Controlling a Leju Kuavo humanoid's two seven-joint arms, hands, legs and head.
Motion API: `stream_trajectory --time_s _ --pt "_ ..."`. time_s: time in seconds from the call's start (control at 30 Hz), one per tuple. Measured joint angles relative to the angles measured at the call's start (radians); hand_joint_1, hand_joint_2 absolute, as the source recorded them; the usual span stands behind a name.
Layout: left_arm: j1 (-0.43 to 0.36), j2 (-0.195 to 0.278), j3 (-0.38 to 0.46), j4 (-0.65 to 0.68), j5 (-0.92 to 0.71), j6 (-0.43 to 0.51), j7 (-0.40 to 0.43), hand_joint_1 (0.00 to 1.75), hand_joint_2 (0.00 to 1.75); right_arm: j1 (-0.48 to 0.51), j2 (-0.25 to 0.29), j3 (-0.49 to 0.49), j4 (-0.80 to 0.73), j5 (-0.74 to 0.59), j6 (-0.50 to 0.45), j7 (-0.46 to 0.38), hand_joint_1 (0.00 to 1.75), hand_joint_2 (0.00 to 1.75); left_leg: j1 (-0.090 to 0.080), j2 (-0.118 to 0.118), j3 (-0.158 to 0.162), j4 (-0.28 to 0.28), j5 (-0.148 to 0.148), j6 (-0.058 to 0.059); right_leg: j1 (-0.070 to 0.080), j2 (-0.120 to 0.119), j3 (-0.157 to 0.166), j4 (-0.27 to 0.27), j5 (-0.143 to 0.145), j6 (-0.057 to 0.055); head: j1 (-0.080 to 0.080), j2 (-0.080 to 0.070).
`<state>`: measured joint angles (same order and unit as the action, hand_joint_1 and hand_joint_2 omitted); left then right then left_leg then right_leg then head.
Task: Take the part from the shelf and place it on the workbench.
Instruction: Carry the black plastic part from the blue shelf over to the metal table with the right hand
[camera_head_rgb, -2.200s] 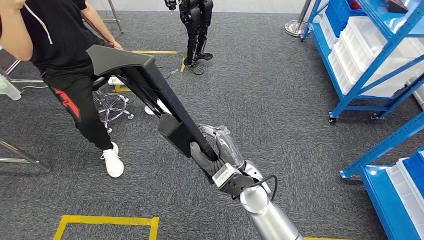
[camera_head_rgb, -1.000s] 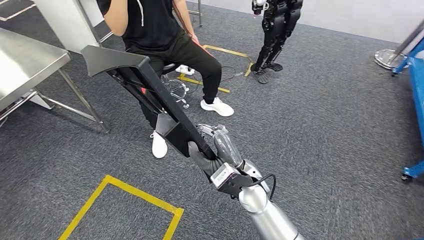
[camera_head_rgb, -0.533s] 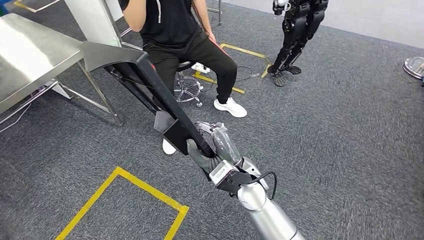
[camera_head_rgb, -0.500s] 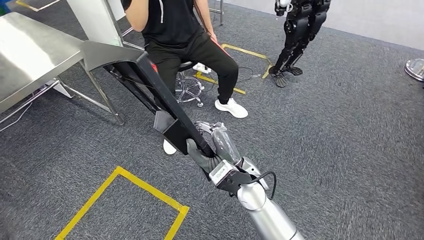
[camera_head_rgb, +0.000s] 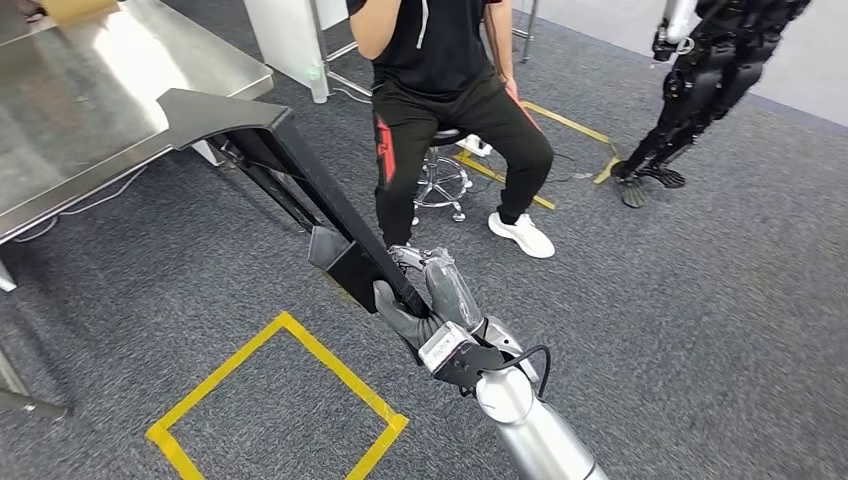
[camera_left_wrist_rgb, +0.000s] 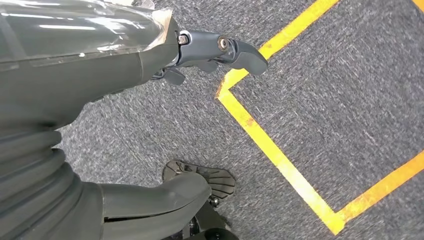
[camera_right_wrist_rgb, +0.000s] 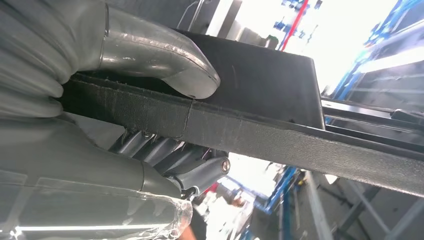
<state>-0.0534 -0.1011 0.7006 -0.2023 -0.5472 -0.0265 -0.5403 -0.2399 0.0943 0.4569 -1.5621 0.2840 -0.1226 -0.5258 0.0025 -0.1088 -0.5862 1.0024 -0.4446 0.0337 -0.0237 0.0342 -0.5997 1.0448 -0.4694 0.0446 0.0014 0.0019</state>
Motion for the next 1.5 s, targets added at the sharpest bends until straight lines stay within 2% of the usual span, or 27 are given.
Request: stream_trajectory --time_s 0.03,0.1,0.13,0.2,0.27,0.33,0.37,0.4,0.47,0.53,0.63,0.7,0.77,0.83,0.87,0.9,0.97,1.0,1.07,1.1,1.13,1.2,1.27,1.33,1.37,1.4,1.5 --pt "0.001 0.001 0.001 0.0 -0.001 0.0 0.001 0.0 1.75 -0.001 0.001 0.0 0.0 0.0 0.002 0.001 1.75 1.75 0.0 -0.007 -0.004 0.004 -0.003 -0.006 0.0 0.005 0.009 -0.019 0.007 -0.006 0.0 0.0" --pt "0.004 0.003 0.004 0.0 -0.004 0.0 0.004 0.0 1.75 -0.004 0.002 0.0 0.0 0.0 0.005 0.004 1.75 1.75 0.003 -0.016 -0.009 0.006 -0.006 -0.015 0.002 -0.007 0.011 -0.019 0.008 -0.024 -0.001 0.0" --pt "0.005 0.003 0.006 0.0 -0.005 0.001 0.005 0.0 1.75 -0.005 0.003 0.0 0.0 0.001 0.007 0.005 1.75 1.75 0.003 -0.006 -0.012 0.011 -0.01 -0.019 0.001 -0.013 0.012 -0.02 0.008 -0.03 -0.001 0.0" --pt "0.003 0.005 0.011 0.0 -0.006 0.004 0.007 0.0 1.75 -0.009 0.006 0.0 0.0 0.002 0.011 0.005 1.75 1.75 0.004 0.042 -0.037 0.065 -0.042 -0.029 -0.001 -0.029 0.017 -0.023 0.007 -0.042 -0.005 0.0" --pt "-0.001 0.004 0.014 0.0 -0.007 0.007 0.009 0.0 1.75 -0.01 0.006 0.0 0.001 0.003 0.015 0.004 1.75 1.75 0.006 0.09 -0.101 0.186 -0.098 -0.037 0.005 -0.049 0.021 -0.023 0.002 -0.052 -0.009 0.0" --pt "-0.001 0.004 0.016 0.0 -0.007 0.008 0.01 0.0 1.75 -0.01 0.005 0.0 0.005 0.001 0.018 0.004 1.75 1.75 0.008 0.103 -0.157 0.278 -0.122 -0.039 0.01 -0.07 0.023 -0.023 -0.002 -0.057 -0.009 0.0" --pt "0.0 0.004 0.017 0.0 -0.007 0.01 0.01 0.0 1.75 -0.01 0.006 0.0 0.007 0.0 0.019 0.004 1.75 1.75 0.008 0.106 -0.161 0.274 -0.108 -0.038 0.012 -0.08 0.025 -0.023 -0.005 -0.058 -0.009 0.0" --pt "0.001 0.005 0.017 0.0 -0.007 0.011 0.01 0.0 1.75 -0.011 0.006 0.0 0.008 -0.002 0.019 0.003 1.75 1.75 0.007 0.111 -0.142 0.23 -0.076 -0.033 0.013 -0.09 0.027 -0.023 -0.007 -0.059 -0.009 0.0" --pt "-0.001 0.007 0.019 0.0 -0.007 0.014 0.01 0.0 1.75 -0.015 0.007 0.001 0.008 -0.002 0.019 0.002 1.75 1.75 0.0 0.143 -0.073 0.095 -0.012 -0.019 0.018 -0.108 0.035 -0.023 -0.013 -0.057 -0.009 0.0" --pt "-0.005 0.009 0.021 -0.001 -0.007 0.015 0.01 0.0 1.75 -0.021 0.008 0.002 0.008 -0.002 0.019 0.002 1.75 1.75 -0.01 0.168 -0.035 0.02 0.008 -0.006 0.021 -0.124 0.04 -0.024 -0.018 -0.05 -0.008 0.0" --pt "-0.005 0.01 0.025 -0.001 -0.007 0.017 0.011 0.0 1.75 -0.026 0.011 0.002 0.008 -0.002 0.019 0.002 1.75 1.75 -0.013 0.143 -0.026 0.002 0.01 0.006 0.022 -0.143 0.048 -0.028 -0.025 -0.036 -0.008 0.0" --pt "-0.003 0.009 0.028 -0.001 -0.007 0.018 0.011 0.0 1.75 -0.029 0.013 0.002 0.009 -0.002 0.019 0.001 1.75 1.75 -0.006 0.122 -0.007 -0.021 0.021 0.015 0.023 -0.109 0.037 0.012 -0.047 -0.032 -0.008 0.0" --pt "-0.006 0.008 0.03 -0.001 -0.008 0.02 0.011 0.0 1.75 -0.029 0.009 0.002 0.01 -0.003 0.019 0.0 1.75 1.75 -0.001 0.1 0.001 -0.03 0.028 0.021 0.019 -0.057 -0.023 0.131 -0.094 -0.035 -0.005 0.0" --pt "-0.007 0.007 0.032 -0.001 -0.01 0.022 0.013 0.0 1.75 -0.023 0.003 0.002 0.012 -0.003 0.019 0.001 1.75 1.75 0.0 0.071 0.0 -0.029 0.027 0.022 0.014 -0.041 -0.088 0.24 -0.125 -0.03 -0.003 0.0" --pt "-0.005 0.006 0.032 -0.001 -0.013 0.023 0.014 0.0 1.75 -0.021 0.001 0.002 0.014 -0.003 0.019 0.001 1.75 1.75 0.001 0.057 0.0 -0.028 0.027 0.021 0.011 -0.039 -0.098 0.246 -0.119 -0.021 -0.003 0.0" --pt "-0.004 0.005 0.032 -0.001 -0.015 0.025 0.015 0.0 1.75 -0.02 0.0 0.002 0.014 -0.003 0.019 0.001 1.75 1.75 0.002 0.043 0.0 -0.026 0.025 0.018 0.008 -0.037 -0.086 0.211 -0.096 -0.01 -0.003 0.0" --pt "-0.002 0.004 0.033 -0.001 -0.018 0.028 0.016 0.0 1.75 -0.02 -0.001 0.003 0.014 -0.004 0.019 0.001 1.75 1.75 0.004 0.017 -0.001 -0.014 0.018 0.008 -0.002 -0.013 -0.027 0.072 -0.032 0.012 -0.003 0.0" --pt "-0.002 0.004 0.033 -0.001 -0.018 0.028 0.017 0.0 1.75 -0.021 -0.002 0.004 0.015 -0.004 0.019 0.001 1.75 1.75 0.004 0.007 -0.005 -0.007 0.013 0.001 -0.005 -0.001 -0.001 0.017 -0.01 0.013 -0.002 0.0" --pt "0.0 0.005 0.034 -0.001 -0.019 0.029 0.017 0.0 1.75 -0.019 -0.002 0.005 0.016 -0.006 0.019 0.001 1.75 1.75 0.003 -0.007 -0.013 0.001 0.007 -0.012 -0.004 0.01 0.017 -0.021 0.003 -0.001 -0.002 0.0" --pt "0.002 0.006 0.035 -0.001 -0.019 0.029 0.017 0.0 1.75 -0.019 -0.002 0.005 0.017 -0.007 0.019 0.0 1.75 1.75 0.004 -0.012 -0.017 0.001 0.007 -0.018 -0.002 0.003 0.018 -0.022 0.004 -0.012 -0.002 0.0" --pt "0.004 0.006 0.035 -0.001 -0.02 0.029 0.016 0.0 1.75 -0.019 -0.002 0.005 0.017 -0.008 0.019 -0.001 1.75 1.75 0.007 -0.008 -0.019 0.002 0.006 -0.022 -0.002 -0.004 0.019 -0.022 0.005 -0.02 -0.002 0.0" --pt "0.005 0.005 0.036 -0.001 -0.021 0.029 0.014 0.0 1.75 -0.018 -0.001 0.006 0.017 -0.011 0.019 -0.006 1.75 1.75 0.008 0.035 -0.035 0.039 -0.017 -0.032 -0.004 -0.019 0.023 -0.024 0.005 -0.034 -0.004 0.0" --pt "0.003 0.004 0.036 -0.001 -0.022 0.029 0.012 0.0 1.75 -0.015 0.0 0.006 0.02 -0.012 0.019 -0.012 1.75 1.75 0.009 0.087 -0.092 0.15 -0.074 -0.04 -0.002 -0.039 0.026 -0.025 0.001 -0.046 -0.007 0.0" --pt "0.002 0.004 0.037 -0.001 -0.023 0.029 0.011 0.0 1.75 -0.013 -0.001 0.007 0.026 -0.012 0.019 -0.015 1.75 1.75 0.011 0.103 -0.158 0.267 -0.117 -0.045 0.002 -0.061 0.028 -0.025 -0.002 -0.05 -0.007 0.0" --pt "0.003 0.003 0.037 -0.001 -0.024 0.029 0.011 0.0 1.75 -0.012 -0.001 0.008 0.029 -0.012 0.019 -0.016 1.75 1.75 0.012 0.105 -0.171 0.285 -0.114 -0.045 0.003 -0.072 0.028 -0.025 -0.004 -0.051 -0.007 0.0" --pt "0.004 0.003 0.037 -0.001 -0.024 0.029 0.011 0.0 1.75 -0.012 -0.001 0.008 0.032 -0.012 0.019 -0.017 1.75 1.75 0.011 0.107 -0.163 0.263 -0.092 -0.042 0.004 -0.082 0.03 -0.025 -0.006 -0.052 -0.007 0.0" --pt "0.003 0.003 0.037 -0.001 -0.029 0.029 0.009 0.0 1.75 -0.016 0.0 0.009 0.04 -0.013 0.018 -0.023 1.75 1.75 0.003 0.151 -0.065 0.071 -0.002 -0.024 0.01 -0.11 0.039 -0.025 -0.015 -0.047 -0.007 0.0"
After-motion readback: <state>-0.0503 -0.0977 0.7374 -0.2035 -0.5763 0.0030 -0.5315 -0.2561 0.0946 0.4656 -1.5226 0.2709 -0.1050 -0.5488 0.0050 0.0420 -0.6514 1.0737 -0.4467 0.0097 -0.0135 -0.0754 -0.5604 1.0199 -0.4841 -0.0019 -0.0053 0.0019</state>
